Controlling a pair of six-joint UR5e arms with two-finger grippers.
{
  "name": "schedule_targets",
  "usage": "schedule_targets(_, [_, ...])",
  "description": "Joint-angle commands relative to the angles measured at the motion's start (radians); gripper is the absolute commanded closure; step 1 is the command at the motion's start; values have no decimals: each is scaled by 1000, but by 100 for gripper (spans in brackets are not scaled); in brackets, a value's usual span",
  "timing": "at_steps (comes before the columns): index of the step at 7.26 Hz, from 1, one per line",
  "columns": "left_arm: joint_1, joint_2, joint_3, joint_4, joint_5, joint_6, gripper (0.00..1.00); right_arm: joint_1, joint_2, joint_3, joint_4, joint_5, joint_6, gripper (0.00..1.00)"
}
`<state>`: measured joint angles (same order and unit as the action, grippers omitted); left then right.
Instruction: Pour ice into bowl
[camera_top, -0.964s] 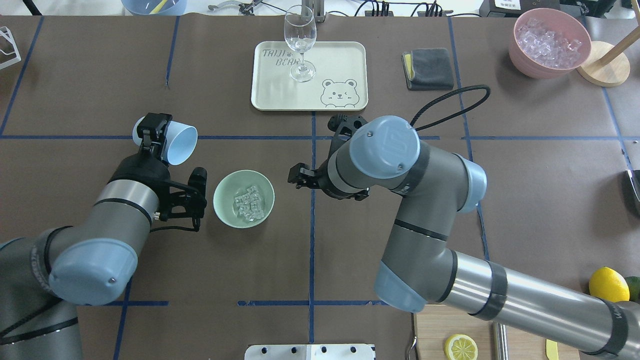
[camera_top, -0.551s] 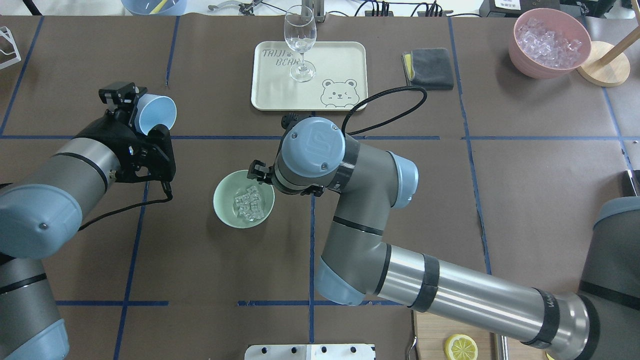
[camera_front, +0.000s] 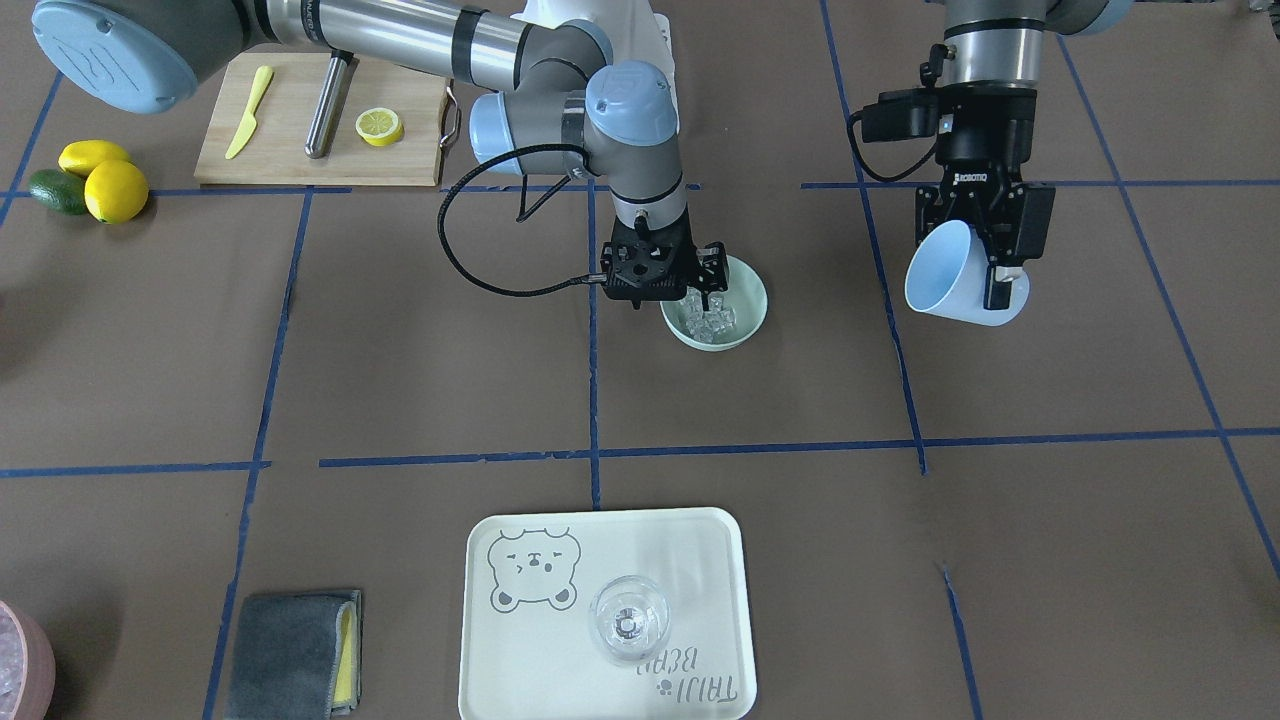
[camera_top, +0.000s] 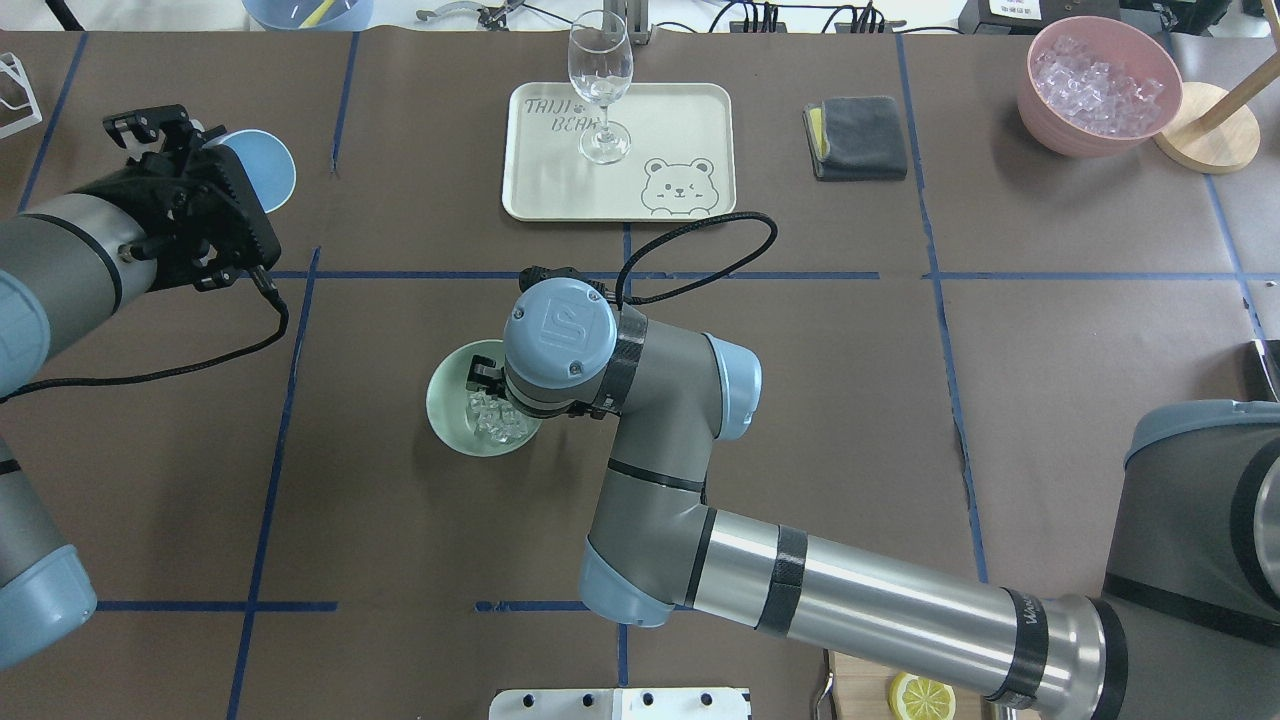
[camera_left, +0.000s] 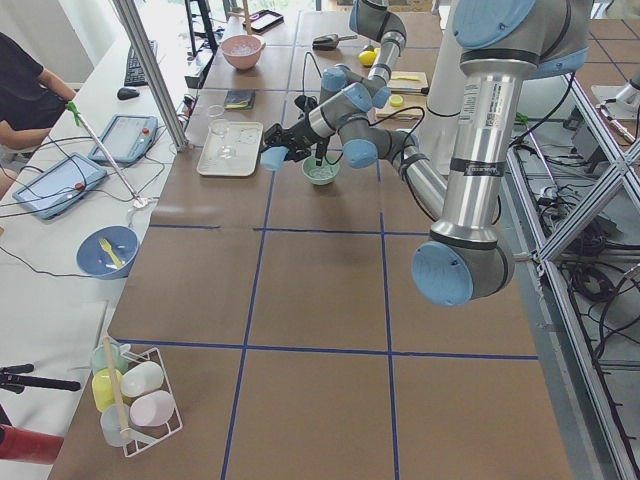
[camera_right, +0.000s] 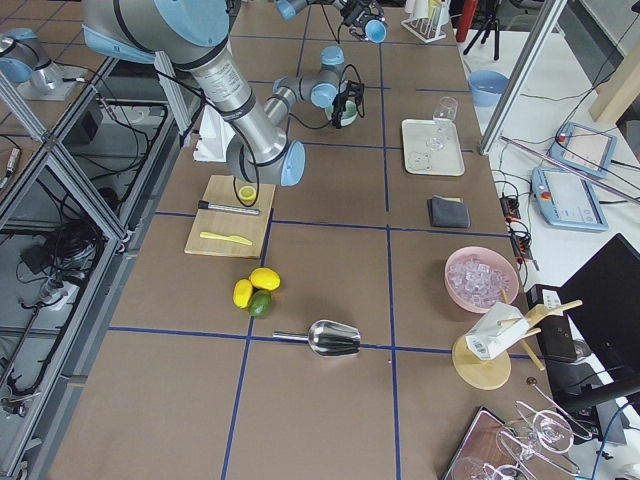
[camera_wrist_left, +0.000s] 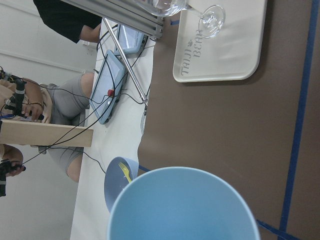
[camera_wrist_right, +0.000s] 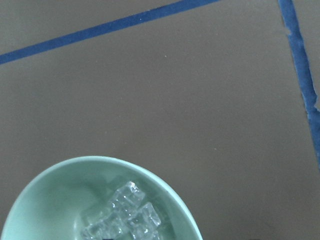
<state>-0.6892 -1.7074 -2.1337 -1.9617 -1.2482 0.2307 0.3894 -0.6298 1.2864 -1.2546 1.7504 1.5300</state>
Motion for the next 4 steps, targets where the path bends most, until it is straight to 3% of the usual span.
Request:
schedule_targets(1, [-71,2,12,0,-141,-160,100,-4,-1,-19,29,3,5,85])
schedule_targets(2, [-75,11,12,0,-142,-162,100,-3,-1,-10,30,3,2,100])
schedule_targets(4, [-101,28,26,-34,-145,-192,100,-1,-2,-1,32,9,-4,100])
